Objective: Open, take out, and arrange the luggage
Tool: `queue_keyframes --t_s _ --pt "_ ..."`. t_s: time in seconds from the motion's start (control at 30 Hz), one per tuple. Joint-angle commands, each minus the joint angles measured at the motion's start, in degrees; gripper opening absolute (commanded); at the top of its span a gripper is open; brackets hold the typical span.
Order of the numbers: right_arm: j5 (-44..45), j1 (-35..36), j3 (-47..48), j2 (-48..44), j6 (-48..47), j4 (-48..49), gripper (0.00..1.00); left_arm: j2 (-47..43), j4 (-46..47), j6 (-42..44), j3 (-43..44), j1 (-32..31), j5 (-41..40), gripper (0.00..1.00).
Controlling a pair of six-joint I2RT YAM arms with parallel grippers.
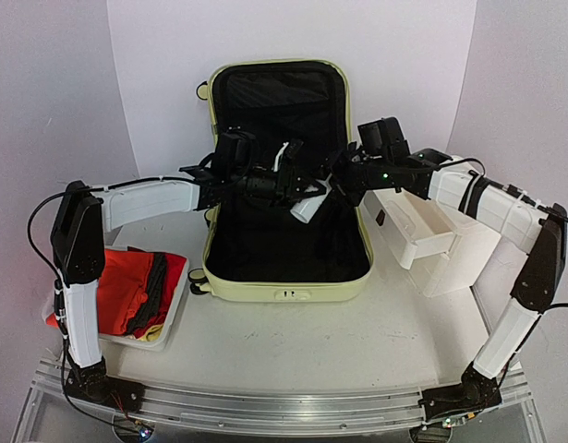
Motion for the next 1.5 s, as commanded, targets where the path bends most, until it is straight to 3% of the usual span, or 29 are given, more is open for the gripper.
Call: queue_keyframes --t_s 0.0,0.13,0.33,0.7,0.9,1.13,1.33,1.47 --pt "1.5 0.2 1.9 -0.3 -0.3 2.0 0.48 -4.9 5.8 0.0 -0.6 -0.3 0.6 0.55" --pt "2.0 0.2 1.8 -0.5 -0.4 2.0 0.4 -5.5 5.8 0.2 -1.4 -0.3 0.0 0.6" --pt "5.3 -0.2 2.5 -1.4 -4.8 0.5 0.39 -8.7 5.8 2.8 -4.4 0.4 -2.1 0.7" --pt "16.3 -6.6 12.2 -8.9 -41.7 -18.5 0.34 -17.2 5.7 9.4 -15.3 2.4 -2.8 0.71" --pt "28.7 -9.9 23.3 -7.3 -52.3 -36.7 0.32 -17.5 5.4 9.7 -16.2 2.5 -1.8 0.7" --pt "33.7 -10.5 28.2 0.7 -56.7 -50.2 0.34 -16.6 5.1 9.8 -15.7 2.5 -1.1 0.69" --pt "44.8 -10.9 27.8 6.9 -53.7 -56.6 0.39 -17.8 4.3 10.5 -17.0 2.5 -1.8 0.69" --pt "47.1 -11.3 29.3 10.7 -51.3 -57.7 0.45 -18.7 3.6 11.5 -18.0 2.6 -2.4 0.69"
